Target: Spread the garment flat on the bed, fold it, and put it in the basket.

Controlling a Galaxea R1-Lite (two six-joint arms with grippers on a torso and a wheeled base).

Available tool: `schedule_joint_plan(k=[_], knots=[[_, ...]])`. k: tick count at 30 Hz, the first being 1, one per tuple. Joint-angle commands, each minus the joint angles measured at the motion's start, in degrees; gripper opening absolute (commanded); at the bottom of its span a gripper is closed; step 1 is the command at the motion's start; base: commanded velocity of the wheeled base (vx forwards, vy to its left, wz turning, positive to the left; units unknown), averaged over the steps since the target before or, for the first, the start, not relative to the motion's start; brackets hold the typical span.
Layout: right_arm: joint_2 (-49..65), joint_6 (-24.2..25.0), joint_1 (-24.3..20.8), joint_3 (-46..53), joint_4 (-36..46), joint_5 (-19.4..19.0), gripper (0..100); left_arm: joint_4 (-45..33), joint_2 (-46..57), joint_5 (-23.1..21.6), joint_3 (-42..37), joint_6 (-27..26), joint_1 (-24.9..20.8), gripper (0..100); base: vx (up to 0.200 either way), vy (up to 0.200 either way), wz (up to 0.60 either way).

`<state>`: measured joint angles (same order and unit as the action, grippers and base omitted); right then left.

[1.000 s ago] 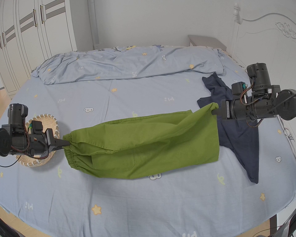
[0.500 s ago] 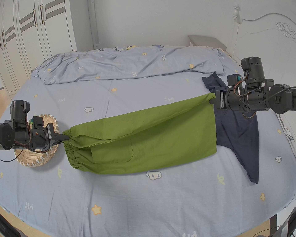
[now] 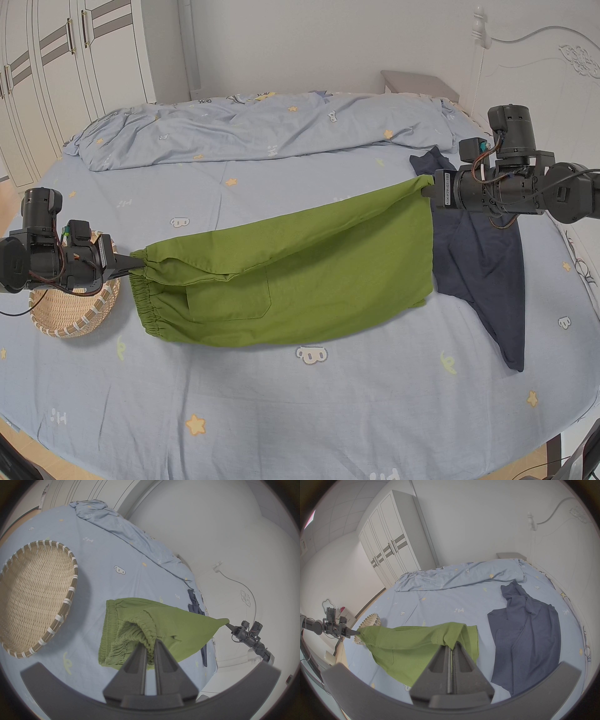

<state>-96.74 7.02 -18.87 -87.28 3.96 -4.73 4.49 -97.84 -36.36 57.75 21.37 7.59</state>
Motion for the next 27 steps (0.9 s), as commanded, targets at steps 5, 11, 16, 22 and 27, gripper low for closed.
schedule_joint_plan(k=[5, 11, 16, 22, 27], knots=[[-0.4, -0.1, 0.5, -0.3, -0.2, 0.0, 0, 0.5, -2.6, 0.0, 1.6, -0.1, 0.3, 0, 0.000, 0.000, 0.00], [-4.2, -0.6, 1.1, -1.9, -2.6, -0.1, 0, 0.6, -3.1, 0.1, 1.7, -0.3, 1.4, 0, 0.000, 0.000, 0.00], [-8.0, -0.7, 1.4, -4.6, -2.8, 0.0, 0, 0.6, -4.1, 0.1, 1.9, -1.4, 1.1, 0, 0.000, 0.000, 0.00], [-12.7, -0.5, 2.6, -7.5, -4.4, -0.1, 0, 0.6, -5.2, 0.1, 3.4, -1.5, 1.3, 0, 0.000, 0.000, 0.00], [-14.8, -0.5, 2.8, -7.5, -8.9, -0.1, 0, 0.5, -8.0, 0.1, 5.7, -1.5, 1.5, 0, 0.000, 0.000, 0.00]])
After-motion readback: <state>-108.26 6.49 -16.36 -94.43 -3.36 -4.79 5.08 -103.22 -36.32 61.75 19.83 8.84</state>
